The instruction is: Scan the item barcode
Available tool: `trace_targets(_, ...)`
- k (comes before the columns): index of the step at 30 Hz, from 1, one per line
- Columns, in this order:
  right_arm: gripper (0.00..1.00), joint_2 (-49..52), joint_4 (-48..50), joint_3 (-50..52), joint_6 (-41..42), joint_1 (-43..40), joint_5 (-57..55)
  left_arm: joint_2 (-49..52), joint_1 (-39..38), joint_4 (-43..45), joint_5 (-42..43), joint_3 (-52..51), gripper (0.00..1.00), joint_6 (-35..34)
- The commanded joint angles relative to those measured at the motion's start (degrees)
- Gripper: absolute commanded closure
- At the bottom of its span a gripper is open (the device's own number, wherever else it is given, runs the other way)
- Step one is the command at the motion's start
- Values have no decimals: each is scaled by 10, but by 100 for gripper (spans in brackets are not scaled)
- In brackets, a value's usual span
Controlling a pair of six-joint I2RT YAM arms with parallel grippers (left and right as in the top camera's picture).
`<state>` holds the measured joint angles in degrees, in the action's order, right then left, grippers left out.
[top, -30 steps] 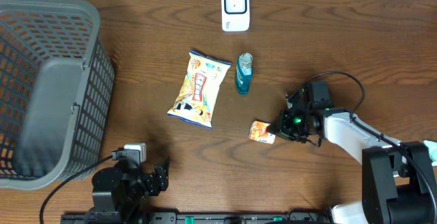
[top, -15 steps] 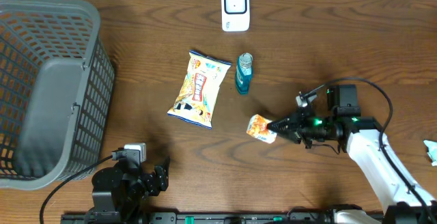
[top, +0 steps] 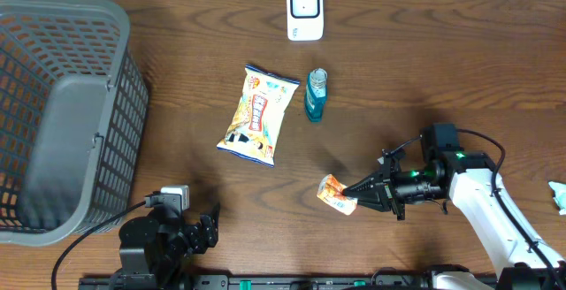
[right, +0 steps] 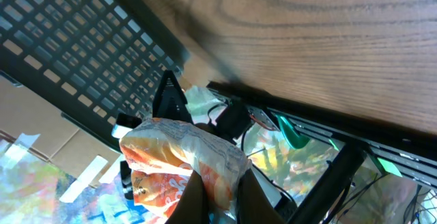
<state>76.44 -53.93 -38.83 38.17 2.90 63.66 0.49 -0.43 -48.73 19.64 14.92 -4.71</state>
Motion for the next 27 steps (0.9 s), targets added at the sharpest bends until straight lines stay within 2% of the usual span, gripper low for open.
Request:
trace_targets(1, 99, -4, -8, -2, -21, -2, 21, -3, 1, -8, 7, 2, 20, -3)
trace_targets(16, 99, -4, -39, -2, -63, -2, 23, -3, 1, -7, 7, 2, 19, -3)
trace_targets(20, 99, -6, -47, -2, -117, -2, 22, -3, 1, -8, 7, 2, 20, -3)
trace_targets(27, 99, -66, -90, -3, -143, -2, 5, -3, 1, -7, 7, 2, 20, -3)
